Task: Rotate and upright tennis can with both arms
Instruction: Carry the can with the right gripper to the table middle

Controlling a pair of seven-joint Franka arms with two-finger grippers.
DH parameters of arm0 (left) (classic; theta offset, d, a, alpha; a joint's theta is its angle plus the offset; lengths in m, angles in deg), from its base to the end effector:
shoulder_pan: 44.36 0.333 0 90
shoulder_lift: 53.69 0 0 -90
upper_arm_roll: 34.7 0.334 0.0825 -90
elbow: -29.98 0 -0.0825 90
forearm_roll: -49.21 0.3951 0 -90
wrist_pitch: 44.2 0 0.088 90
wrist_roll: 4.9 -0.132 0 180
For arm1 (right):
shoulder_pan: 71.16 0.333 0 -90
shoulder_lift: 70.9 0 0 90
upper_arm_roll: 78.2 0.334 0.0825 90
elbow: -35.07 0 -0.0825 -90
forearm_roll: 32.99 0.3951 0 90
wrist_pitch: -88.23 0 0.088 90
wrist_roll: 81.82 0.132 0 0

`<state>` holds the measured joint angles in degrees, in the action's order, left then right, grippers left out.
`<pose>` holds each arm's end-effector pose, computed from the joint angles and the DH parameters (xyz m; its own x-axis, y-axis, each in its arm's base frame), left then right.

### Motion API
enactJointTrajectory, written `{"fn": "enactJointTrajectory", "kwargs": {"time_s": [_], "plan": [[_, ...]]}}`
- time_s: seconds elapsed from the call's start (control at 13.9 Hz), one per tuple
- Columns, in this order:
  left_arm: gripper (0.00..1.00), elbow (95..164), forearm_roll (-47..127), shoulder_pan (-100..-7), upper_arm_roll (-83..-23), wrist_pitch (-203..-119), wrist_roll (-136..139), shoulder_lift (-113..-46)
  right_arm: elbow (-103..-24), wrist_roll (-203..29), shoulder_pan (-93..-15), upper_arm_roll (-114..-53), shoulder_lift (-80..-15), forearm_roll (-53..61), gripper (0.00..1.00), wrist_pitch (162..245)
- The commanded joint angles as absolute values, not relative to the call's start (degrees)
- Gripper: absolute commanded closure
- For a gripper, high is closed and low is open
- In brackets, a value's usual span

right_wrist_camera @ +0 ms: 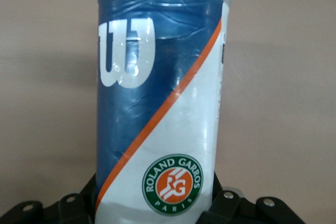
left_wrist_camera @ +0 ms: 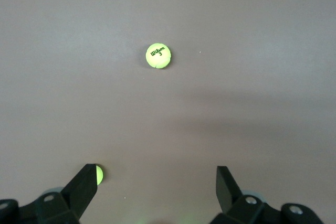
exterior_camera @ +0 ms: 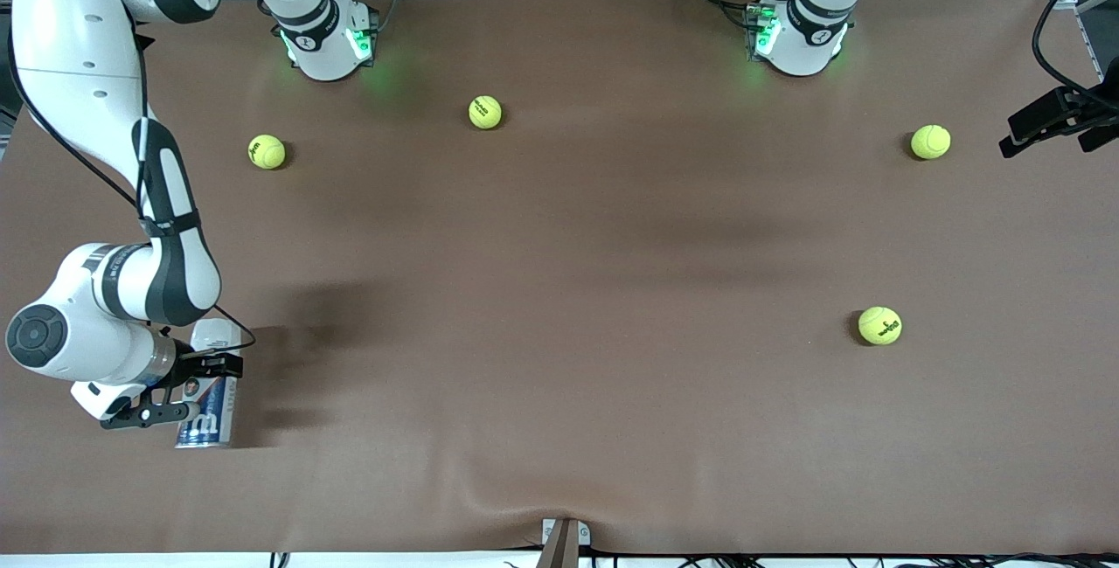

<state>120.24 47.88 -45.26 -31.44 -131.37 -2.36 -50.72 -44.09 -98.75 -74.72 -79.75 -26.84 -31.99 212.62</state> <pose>0.5432 0.0201 0.6397 0.9964 0.0842 -0.0033 0.0842 -0.9961 0.0260 0.7554 -0.0625 0.2382 0.9790 0.2030 0.0186 0.2029 -0.9792 0.0101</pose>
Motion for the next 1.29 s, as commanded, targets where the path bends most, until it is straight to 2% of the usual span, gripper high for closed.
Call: {"fn": "enactJointTrajectory", "kwargs": {"time_s": [0.0, 0.22, 0.36, 0.93, 1.22], "plan": [[0.00, 119.5, 48.0, -45.0, -31.5, -130.6, -2.2, -50.9, -44.6, -107.2, -75.3, -75.8, -29.5, -31.8, 0.22, 211.4], [0.00, 119.5, 48.0, -43.2, -31.5, -130.6, -2.4, -51.0, -44.7, -118.0, -74.4, -70.7, -30.8, -32.0, 0.22, 211.4], [0.00, 119.5, 47.9, -43.4, -31.5, -130.6, -2.2, -51.0, -45.0, -121.5, -71.2, -67.8, -31.7, -32.6, 0.22, 211.0], [0.00, 119.5, 47.8, -43.5, -32.0, -130.4, -2.3, -50.9, -45.2, -136.5, -47.5, -67.7, -31.1, -35.0, 0.20, 212.0], [0.00, 119.5, 47.8, -43.5, -32.0, -130.4, -2.3, -51.0, -46.9, -135.8, -40.0, -67.9, -26.5, -35.1, 0.18, 220.8]]}}
